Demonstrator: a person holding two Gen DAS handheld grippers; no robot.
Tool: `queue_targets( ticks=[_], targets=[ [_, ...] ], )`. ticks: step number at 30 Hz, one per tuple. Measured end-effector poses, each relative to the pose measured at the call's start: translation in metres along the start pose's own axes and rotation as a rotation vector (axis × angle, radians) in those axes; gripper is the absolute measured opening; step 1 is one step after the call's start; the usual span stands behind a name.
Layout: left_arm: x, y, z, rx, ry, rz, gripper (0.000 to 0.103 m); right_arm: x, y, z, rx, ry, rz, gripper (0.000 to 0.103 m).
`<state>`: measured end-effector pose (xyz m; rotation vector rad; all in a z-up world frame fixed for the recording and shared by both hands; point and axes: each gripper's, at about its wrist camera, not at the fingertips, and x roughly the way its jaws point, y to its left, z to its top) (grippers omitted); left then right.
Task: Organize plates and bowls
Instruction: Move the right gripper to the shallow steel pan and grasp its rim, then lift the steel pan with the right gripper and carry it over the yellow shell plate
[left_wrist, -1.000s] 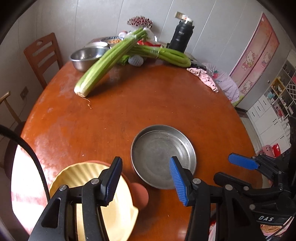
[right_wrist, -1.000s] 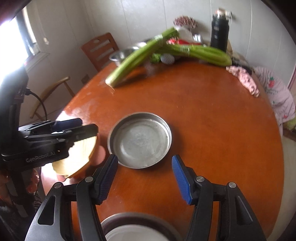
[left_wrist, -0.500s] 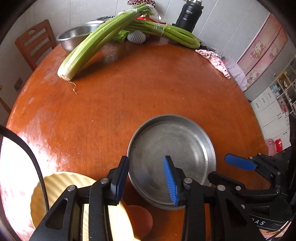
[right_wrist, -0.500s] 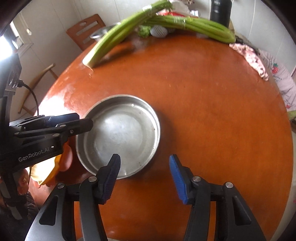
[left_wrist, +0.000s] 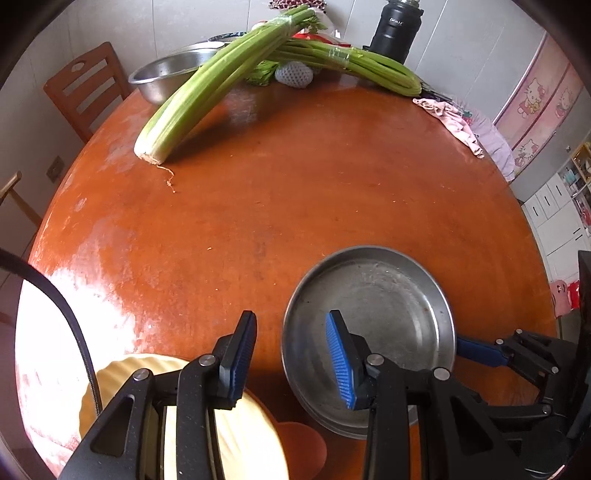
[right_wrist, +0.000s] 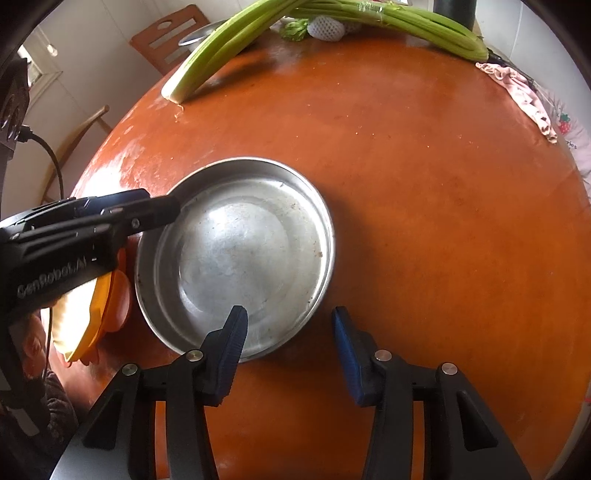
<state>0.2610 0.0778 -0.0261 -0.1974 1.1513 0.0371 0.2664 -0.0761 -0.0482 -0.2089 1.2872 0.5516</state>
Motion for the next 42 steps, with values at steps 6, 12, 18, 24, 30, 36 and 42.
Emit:
queue_targets(
  ticks=[6, 12, 18, 24, 30, 36, 42],
  targets=[
    [0.009, -0.012, -0.004, 0.023, 0.053, -0.067, 0.039, 0.000, 0.004, 0.001, -0.006, 0.003, 0.015, 0.049],
    [-0.009, -0.016, -0.007, 0.032, 0.005, -0.075, 0.039, -0.004, 0.007, 0.000, -0.002, 0.006, 0.008, 0.049],
    [-0.046, -0.019, -0.013, 0.041, -0.075, -0.073, 0.039, -0.031, 0.011, -0.004, 0.002, -0.051, 0.047, 0.049],
    [-0.083, -0.016, -0.025, 0.039, -0.143, -0.060, 0.039, -0.064, 0.021, -0.011, -0.020, -0.119, 0.058, 0.050],
    [-0.111, -0.007, -0.036, 0.033, -0.179, -0.039, 0.039, -0.088, 0.043, -0.020, -0.051, -0.171, 0.067, 0.050],
    [-0.140, 0.011, -0.051, 0.014, -0.225, -0.022, 0.040, -0.102, 0.072, -0.029, -0.092, -0.210, 0.082, 0.050],
    [-0.162, 0.031, -0.066, -0.011, -0.269, 0.002, 0.040, -0.109, 0.105, -0.036, -0.138, -0.226, 0.090, 0.050]
  ],
)
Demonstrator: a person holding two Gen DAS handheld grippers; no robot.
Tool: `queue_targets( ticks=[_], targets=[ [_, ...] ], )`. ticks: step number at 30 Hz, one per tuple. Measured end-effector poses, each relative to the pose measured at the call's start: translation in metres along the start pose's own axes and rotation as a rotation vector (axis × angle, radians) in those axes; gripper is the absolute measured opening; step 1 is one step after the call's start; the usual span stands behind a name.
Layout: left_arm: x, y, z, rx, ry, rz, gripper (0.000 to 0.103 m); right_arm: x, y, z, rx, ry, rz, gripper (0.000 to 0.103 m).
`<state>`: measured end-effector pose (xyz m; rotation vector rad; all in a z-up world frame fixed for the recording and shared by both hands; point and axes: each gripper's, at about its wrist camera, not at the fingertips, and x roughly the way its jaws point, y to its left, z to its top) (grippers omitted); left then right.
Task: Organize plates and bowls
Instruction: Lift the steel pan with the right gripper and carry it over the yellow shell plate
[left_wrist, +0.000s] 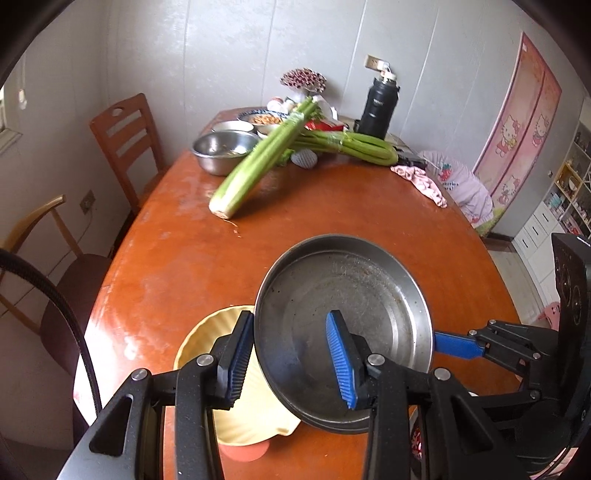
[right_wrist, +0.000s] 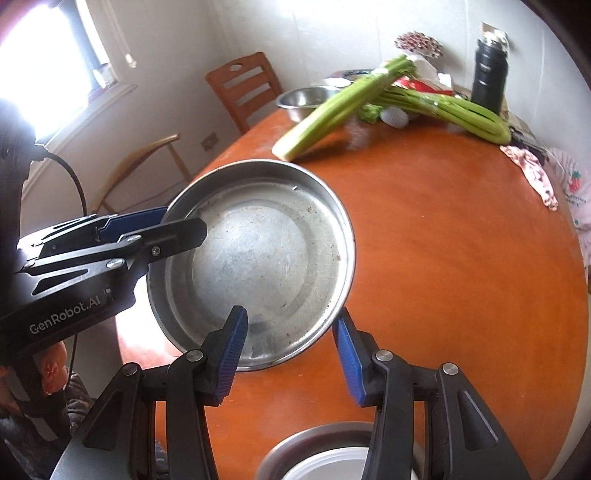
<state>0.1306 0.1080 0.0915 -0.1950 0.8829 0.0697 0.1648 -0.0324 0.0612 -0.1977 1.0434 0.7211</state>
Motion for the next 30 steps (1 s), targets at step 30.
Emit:
queue_targets(
  ticks=[30],
  targets=[
    [0.008, 0.077, -0.039, -0.065, 0.026, 0.076, 0.040, 0.064, 0.069, 0.010, -0.092, 0.096, 0.014, 0.050]
  ],
)
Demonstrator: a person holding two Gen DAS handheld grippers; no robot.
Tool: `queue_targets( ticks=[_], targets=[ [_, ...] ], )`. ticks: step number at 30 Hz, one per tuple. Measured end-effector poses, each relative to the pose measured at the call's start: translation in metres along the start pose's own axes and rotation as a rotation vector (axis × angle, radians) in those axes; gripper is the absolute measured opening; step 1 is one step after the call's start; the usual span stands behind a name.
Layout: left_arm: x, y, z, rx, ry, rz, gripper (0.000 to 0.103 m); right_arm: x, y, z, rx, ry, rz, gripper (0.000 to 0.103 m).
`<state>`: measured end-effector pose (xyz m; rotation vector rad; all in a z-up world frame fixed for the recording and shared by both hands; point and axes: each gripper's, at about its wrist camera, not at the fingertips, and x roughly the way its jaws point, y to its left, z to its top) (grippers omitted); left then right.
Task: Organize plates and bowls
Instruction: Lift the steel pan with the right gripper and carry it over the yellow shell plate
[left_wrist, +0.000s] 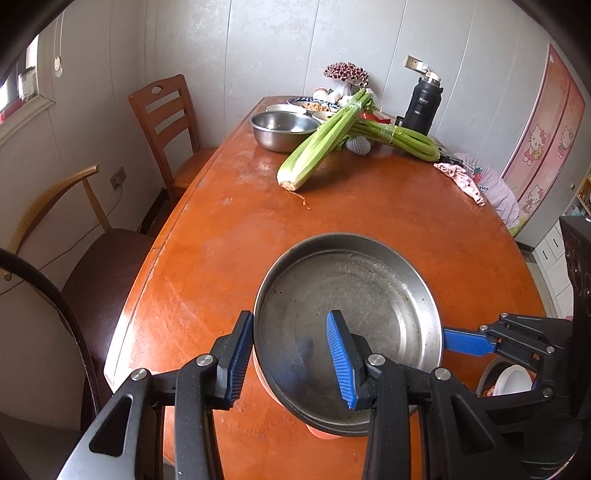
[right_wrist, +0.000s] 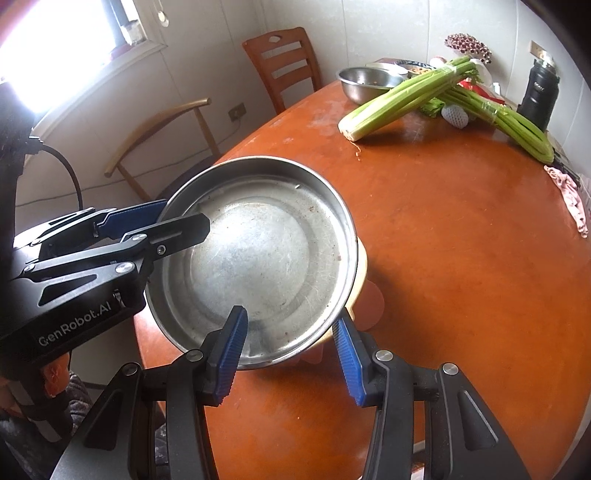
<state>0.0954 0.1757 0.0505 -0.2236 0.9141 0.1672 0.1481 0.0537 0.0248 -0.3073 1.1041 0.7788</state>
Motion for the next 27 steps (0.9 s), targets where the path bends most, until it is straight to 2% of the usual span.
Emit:
queue_targets(
  ticks=[14, 27],
  targets=[
    [0.030, 0.010, -0.006, -0.021, 0.053, -0.011, 0.040, 0.025, -0.008, 0.004, 0.014, 0.046, -0.006, 0.050],
    [0.045, 0.012, -0.013, -0.020, 0.081, -0.017, 0.040, 0.043, -0.008, 0.005, -0.001, 0.073, -0.053, 0.050]
  ],
)
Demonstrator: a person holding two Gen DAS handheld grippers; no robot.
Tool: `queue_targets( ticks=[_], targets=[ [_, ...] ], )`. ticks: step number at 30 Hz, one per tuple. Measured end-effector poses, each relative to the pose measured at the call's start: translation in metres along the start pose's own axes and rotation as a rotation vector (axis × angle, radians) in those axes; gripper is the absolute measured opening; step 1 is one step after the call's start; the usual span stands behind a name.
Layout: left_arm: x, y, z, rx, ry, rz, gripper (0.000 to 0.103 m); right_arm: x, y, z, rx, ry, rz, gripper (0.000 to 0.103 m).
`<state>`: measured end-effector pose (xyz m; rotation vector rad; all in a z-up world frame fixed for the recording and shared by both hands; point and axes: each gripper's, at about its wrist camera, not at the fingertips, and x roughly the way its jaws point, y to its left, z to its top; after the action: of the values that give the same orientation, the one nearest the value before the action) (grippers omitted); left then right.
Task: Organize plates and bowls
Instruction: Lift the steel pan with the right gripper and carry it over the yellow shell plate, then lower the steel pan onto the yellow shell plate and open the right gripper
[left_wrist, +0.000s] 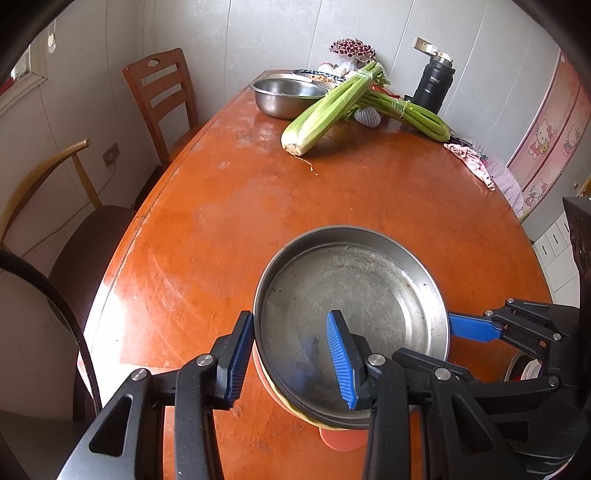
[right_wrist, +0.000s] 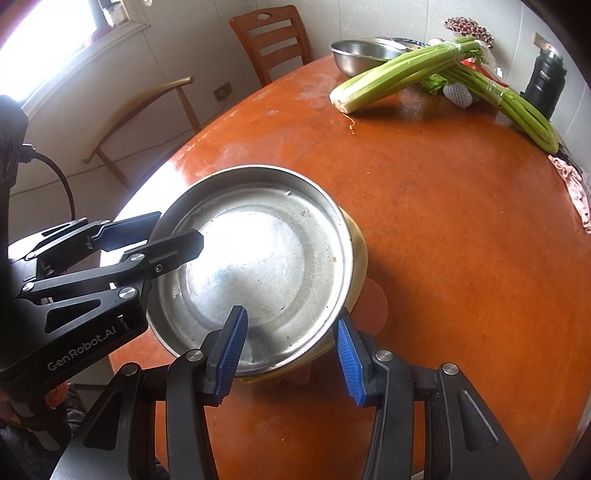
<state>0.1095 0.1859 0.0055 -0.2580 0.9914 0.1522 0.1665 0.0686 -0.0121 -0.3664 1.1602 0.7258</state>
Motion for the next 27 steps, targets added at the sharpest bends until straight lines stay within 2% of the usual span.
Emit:
queue_targets(
  ticks=[9, 27],
  targets=[
    [0.009, 0.002, -0.001, -0.003, 0.017, 0.001, 0.040, 0.005, 0.003, 0.000, -0.016, 0.003, -0.030, 0.050],
    [0.014, -0.003, -0.005, 0.010, 0.027, -0.007, 0.041, -0.001, 0.000, -0.003, 0.006, -0.004, -0.034, 0.050]
  ],
)
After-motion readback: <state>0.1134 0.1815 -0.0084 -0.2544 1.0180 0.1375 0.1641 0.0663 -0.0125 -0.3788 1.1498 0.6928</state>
